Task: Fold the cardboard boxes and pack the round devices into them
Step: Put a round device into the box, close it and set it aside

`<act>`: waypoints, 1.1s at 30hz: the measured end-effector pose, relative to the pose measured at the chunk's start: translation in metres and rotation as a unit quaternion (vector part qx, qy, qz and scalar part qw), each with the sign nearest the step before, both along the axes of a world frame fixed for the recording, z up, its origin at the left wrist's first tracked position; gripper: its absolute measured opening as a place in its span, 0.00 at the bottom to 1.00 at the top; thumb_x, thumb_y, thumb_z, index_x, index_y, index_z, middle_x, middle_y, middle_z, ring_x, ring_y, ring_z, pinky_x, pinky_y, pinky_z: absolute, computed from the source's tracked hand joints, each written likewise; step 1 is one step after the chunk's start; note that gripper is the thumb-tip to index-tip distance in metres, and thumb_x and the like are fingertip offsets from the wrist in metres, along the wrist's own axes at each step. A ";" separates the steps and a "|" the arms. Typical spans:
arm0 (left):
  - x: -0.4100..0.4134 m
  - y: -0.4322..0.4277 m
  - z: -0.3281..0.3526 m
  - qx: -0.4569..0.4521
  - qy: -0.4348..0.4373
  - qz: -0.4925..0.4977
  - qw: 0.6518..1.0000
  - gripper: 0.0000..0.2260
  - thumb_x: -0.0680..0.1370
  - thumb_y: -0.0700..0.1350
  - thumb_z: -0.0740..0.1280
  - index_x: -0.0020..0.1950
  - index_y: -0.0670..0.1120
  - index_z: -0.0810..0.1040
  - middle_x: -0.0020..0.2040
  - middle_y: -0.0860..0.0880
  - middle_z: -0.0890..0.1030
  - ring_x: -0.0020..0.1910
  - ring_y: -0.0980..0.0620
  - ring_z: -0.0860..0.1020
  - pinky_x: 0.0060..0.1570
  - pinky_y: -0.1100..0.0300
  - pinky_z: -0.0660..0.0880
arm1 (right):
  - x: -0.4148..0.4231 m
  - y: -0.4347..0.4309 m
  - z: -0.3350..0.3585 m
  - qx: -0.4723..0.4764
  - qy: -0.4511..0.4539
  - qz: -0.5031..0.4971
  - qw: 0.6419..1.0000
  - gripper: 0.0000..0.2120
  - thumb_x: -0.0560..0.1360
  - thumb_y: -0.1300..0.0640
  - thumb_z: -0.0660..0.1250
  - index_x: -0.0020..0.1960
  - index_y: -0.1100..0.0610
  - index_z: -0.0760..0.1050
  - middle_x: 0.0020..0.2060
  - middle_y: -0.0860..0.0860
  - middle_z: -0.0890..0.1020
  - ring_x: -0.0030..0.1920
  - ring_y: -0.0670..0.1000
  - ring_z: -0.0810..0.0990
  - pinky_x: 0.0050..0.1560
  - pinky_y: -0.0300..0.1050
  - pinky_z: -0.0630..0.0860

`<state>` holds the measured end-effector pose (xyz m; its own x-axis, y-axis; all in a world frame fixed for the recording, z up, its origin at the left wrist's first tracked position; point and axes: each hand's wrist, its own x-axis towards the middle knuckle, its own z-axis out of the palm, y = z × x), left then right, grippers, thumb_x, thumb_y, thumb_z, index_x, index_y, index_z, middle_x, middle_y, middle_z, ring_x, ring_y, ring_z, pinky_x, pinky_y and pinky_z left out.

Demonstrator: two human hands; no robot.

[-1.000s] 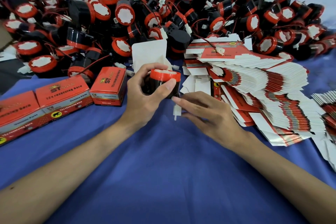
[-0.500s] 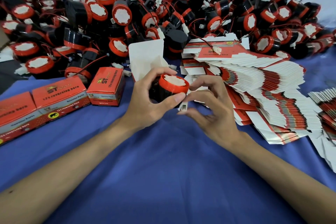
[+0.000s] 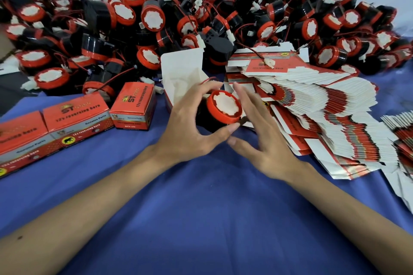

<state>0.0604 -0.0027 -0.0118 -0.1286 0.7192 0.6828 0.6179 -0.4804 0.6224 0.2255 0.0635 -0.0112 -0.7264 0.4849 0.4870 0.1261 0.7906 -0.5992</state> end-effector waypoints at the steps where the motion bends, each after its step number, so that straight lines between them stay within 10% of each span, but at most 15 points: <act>1: -0.001 0.000 -0.001 -0.003 0.023 -0.013 1.000 0.29 0.69 0.53 0.73 0.66 0.43 0.70 0.60 0.51 0.75 0.59 0.58 0.76 0.58 0.64 0.73 | 0.001 0.001 0.000 -0.005 -0.008 -0.007 1.000 0.40 0.72 0.50 0.65 0.77 0.55 0.49 0.76 0.53 0.54 0.76 0.51 0.53 0.74 0.50 0.57; 4: -0.002 -0.003 -0.005 -0.024 0.079 -0.074 0.994 0.33 0.68 0.52 0.75 0.67 0.39 0.70 0.59 0.48 0.78 0.58 0.55 0.77 0.59 0.58 0.75 | 0.003 0.004 0.000 0.014 -0.060 0.001 0.998 0.48 0.66 0.48 0.70 0.77 0.54 0.47 0.77 0.50 0.49 0.77 0.47 0.46 0.75 0.48 0.49; 9: -0.004 -0.004 -0.005 -0.042 0.080 -0.118 0.989 0.38 0.66 0.51 0.75 0.71 0.43 0.64 0.56 0.49 0.80 0.57 0.54 0.79 0.57 0.56 0.76 | 0.003 0.004 -0.002 0.021 -0.056 0.039 0.997 0.42 0.65 0.45 0.71 0.74 0.52 0.57 0.65 0.39 0.70 0.67 0.35 0.65 0.68 0.39 0.63; 13: -0.001 -0.003 -0.005 -0.029 0.082 -0.059 0.994 0.36 0.66 0.54 0.75 0.70 0.42 0.66 0.58 0.50 0.78 0.57 0.55 0.78 0.57 0.57 0.76 | 0.003 0.007 -0.001 0.028 -0.015 0.020 0.999 0.39 0.66 0.51 0.72 0.73 0.63 0.64 0.60 0.55 0.75 0.60 0.43 0.73 0.60 0.32 0.68; 18: 0.002 0.001 -0.006 -0.001 0.113 -0.016 0.993 0.34 0.70 0.51 0.74 0.69 0.39 0.66 0.62 0.44 0.71 0.59 0.58 0.71 0.60 0.70 0.68 | 0.004 0.007 -0.003 0.065 -0.038 -0.018 0.997 0.41 0.66 0.63 0.71 0.75 0.62 0.57 0.56 0.53 0.70 0.55 0.41 0.70 0.57 0.27 0.65; 25: -0.003 0.006 -0.014 -0.039 0.133 -0.047 0.989 0.37 0.70 0.38 0.75 0.73 0.47 0.59 0.62 0.53 0.60 0.64 0.68 0.60 0.65 0.74 0.61 | 0.006 0.002 0.003 -0.047 -0.114 0.013 0.992 0.47 0.70 0.41 0.67 0.76 0.45 0.38 0.65 0.43 0.64 0.64 0.31 0.64 0.60 0.26 0.67; 33: -0.006 0.000 -0.008 0.048 0.112 -0.046 0.992 0.35 0.67 0.46 0.66 0.72 0.45 0.59 0.62 0.58 0.57 0.68 0.56 0.60 0.67 0.53 0.65 | -0.013 0.002 0.020 -0.009 -0.024 -0.081 0.996 0.29 0.72 0.54 0.74 0.68 0.61 0.70 0.43 0.40 0.73 0.42 0.39 0.73 0.43 0.26 0.70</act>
